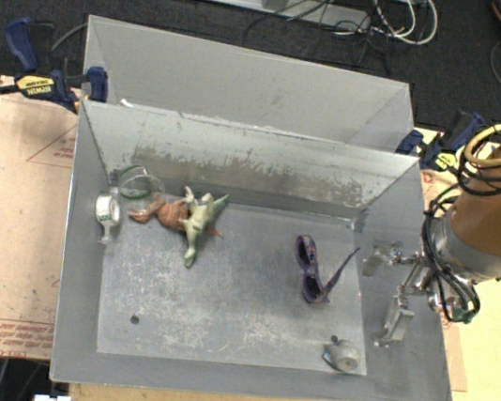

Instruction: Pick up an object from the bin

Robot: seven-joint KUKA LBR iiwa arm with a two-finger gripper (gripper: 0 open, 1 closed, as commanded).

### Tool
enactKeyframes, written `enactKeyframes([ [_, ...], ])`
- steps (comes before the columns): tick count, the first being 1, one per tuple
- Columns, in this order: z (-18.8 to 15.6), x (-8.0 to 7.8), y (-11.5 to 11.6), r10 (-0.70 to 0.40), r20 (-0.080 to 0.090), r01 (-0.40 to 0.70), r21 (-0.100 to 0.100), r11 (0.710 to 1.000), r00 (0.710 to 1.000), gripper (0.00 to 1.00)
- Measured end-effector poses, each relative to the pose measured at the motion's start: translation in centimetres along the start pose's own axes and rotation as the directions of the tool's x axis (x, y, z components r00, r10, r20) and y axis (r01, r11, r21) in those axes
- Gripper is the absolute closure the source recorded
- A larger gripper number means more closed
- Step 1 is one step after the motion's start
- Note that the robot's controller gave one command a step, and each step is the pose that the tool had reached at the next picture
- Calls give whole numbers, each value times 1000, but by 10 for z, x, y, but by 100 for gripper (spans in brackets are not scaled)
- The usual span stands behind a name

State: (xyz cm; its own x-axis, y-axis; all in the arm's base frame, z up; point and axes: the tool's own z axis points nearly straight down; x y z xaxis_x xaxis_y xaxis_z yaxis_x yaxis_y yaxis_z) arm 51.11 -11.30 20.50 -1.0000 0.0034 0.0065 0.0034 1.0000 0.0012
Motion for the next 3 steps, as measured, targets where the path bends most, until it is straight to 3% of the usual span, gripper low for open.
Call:
enactKeyframes([
  [1,-4,-2,1,-4,8,4,1,1000,1000,0],
  [2,75,12,11,65,-4,-65,-2,998,998,0],
  [3,109,-11,14,4,7,-4,0,1000,1000,0],
])
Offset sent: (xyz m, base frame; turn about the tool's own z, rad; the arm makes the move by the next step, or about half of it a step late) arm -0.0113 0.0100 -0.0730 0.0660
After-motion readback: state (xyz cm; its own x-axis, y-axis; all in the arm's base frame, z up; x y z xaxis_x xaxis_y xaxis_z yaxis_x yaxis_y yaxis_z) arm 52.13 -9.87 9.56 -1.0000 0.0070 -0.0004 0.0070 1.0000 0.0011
